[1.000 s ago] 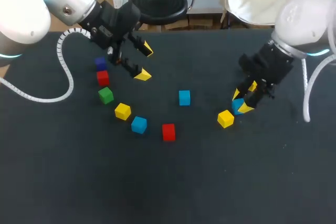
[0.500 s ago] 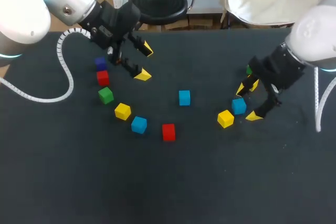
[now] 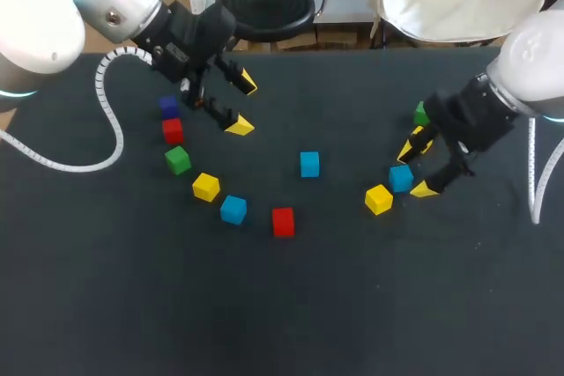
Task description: Place the blue cubes, place green cubes on the blue cubes, place the yellow cubes on the green cubes, then place the red cubes on the yellow cubes, and place purple cube on the red cubes.
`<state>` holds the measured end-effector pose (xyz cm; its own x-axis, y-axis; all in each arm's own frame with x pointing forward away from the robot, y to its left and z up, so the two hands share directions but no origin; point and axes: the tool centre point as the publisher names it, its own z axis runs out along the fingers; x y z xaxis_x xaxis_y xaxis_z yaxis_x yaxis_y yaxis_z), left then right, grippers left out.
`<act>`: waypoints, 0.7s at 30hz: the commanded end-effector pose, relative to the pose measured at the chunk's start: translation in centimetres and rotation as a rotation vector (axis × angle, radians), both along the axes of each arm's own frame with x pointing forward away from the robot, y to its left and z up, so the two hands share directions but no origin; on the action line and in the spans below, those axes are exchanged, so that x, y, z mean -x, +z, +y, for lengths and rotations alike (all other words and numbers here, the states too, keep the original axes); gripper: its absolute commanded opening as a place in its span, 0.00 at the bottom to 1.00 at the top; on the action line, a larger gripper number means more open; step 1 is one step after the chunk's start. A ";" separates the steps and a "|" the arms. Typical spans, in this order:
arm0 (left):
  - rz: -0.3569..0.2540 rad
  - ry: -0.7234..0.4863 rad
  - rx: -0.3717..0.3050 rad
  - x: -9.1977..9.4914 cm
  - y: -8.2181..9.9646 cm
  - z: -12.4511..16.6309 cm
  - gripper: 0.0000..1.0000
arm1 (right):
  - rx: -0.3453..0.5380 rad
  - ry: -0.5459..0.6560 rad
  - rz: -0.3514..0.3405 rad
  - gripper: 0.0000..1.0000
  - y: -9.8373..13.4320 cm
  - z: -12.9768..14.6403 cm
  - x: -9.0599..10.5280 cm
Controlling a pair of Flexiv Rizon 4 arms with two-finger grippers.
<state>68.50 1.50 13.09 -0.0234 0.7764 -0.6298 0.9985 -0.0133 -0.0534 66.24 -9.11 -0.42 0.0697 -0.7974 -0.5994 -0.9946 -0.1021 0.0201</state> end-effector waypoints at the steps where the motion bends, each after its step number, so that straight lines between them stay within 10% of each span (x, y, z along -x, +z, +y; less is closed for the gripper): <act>1: 0.001 0.001 -0.003 0.0 0.0 0.0 1.00 | -0.010 0.008 -0.008 0.79 0.0 0.3 -0.6; 14: 0.001 0.001 -0.003 0.0 0.0 0.0 1.00 | -0.007 0.036 -0.010 0.36 -0.1 0.8 -0.7; 16: 0.001 0.001 -0.003 0.0 0.0 0.0 1.00 | -0.008 0.035 -0.016 0.00 -0.1 0.8 -0.6; 21: 0.001 0.001 -0.003 0.0 0.0 0.0 1.00 | -0.019 -0.020 -0.043 0.00 1.2 0.5 -0.3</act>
